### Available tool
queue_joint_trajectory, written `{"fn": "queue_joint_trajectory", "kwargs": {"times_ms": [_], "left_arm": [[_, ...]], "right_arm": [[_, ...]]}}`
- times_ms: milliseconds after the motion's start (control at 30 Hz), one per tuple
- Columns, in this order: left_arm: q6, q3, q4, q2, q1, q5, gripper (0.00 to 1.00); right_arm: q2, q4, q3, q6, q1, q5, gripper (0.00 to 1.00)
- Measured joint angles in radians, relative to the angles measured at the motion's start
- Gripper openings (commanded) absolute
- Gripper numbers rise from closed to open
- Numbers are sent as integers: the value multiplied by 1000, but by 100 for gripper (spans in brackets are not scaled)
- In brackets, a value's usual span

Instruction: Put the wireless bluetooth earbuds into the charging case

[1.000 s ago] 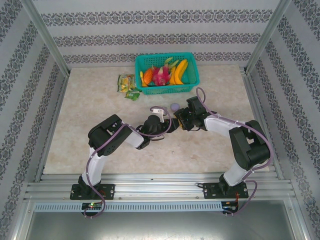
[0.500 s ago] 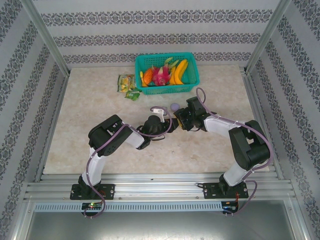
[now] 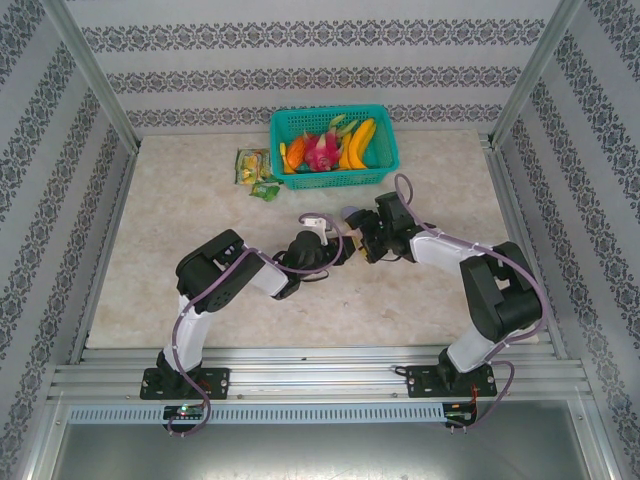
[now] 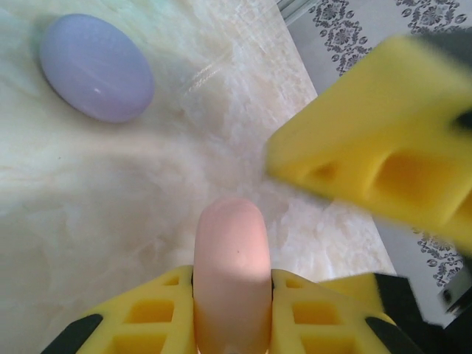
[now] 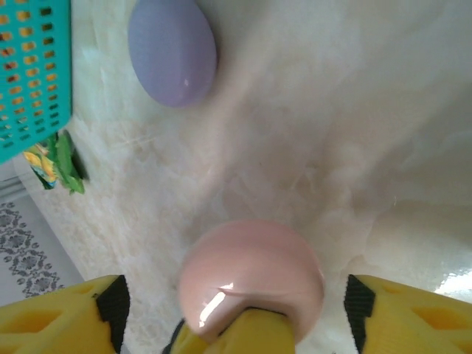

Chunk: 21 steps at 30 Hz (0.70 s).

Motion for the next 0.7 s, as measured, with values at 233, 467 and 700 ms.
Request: {"fn": "queue_joint_trajectory", "kwargs": {"times_ms": [233, 467, 700], "left_arm": [[14, -7, -95, -54, 0, 9, 11], [96, -3, -262, -198, 10, 63, 10], [215, 47, -484, -324, 63, 158, 10]], "right_arm": [[-87, -27, 11, -92, -107, -8, 98], [-117, -113, 11, -277, -138, 39, 98], [-171, -53, -43, -440, -137, 23, 93]]}}
